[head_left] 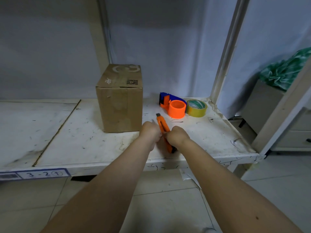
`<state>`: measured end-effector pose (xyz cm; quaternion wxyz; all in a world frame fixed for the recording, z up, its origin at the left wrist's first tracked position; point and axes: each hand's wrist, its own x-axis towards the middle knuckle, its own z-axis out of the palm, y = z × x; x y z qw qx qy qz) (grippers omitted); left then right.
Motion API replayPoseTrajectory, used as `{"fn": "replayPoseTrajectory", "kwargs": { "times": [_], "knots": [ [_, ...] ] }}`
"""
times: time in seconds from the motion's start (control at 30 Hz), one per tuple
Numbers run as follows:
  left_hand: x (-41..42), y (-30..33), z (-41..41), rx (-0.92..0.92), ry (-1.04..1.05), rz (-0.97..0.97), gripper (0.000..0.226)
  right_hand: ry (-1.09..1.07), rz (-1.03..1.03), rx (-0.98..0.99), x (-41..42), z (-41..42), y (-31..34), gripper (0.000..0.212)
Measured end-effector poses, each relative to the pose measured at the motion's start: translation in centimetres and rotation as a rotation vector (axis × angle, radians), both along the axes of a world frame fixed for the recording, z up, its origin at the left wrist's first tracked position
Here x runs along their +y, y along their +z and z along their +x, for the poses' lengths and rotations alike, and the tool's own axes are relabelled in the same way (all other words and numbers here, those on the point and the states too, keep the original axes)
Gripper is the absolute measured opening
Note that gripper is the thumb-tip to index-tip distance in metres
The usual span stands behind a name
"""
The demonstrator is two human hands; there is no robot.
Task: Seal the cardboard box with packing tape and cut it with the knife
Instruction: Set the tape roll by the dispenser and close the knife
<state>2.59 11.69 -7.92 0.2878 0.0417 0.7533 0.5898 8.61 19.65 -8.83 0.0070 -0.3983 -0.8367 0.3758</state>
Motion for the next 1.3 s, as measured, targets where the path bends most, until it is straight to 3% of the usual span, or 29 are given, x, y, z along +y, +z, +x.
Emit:
{"fn": "replayPoseTrajectory", "kwargs": {
  "times": [0.17, 0.4, 0.77, 1.3],
  "knots": [
    [-0.3, 0.8, 1.0, -0.060, -0.034, 0.039, 0.022, -0.131, -0.385, 0.325, -0.6, 0.0, -0.1, 0.034],
    [-0.4, 1.4, 2.3, -0.085, -0.072, 0.186, 0.031, -0.131, -0.423, 0.526, -0.7, 1.1, 0.0, 0.027],
    [-0.6, 1.6, 1.7, -0.063, -0.028, 0.194, 0.023, -0.067, -0.565, 0.577, -1.6, 1.1, 0.9, 0.021],
    [0.1, 0.9, 1.2, -0.081, 0.006, 0.163, 0.026, 0.029, -0.535, 0.491, -0.9, 0.2, 0.4, 0.013]
  ]
}}
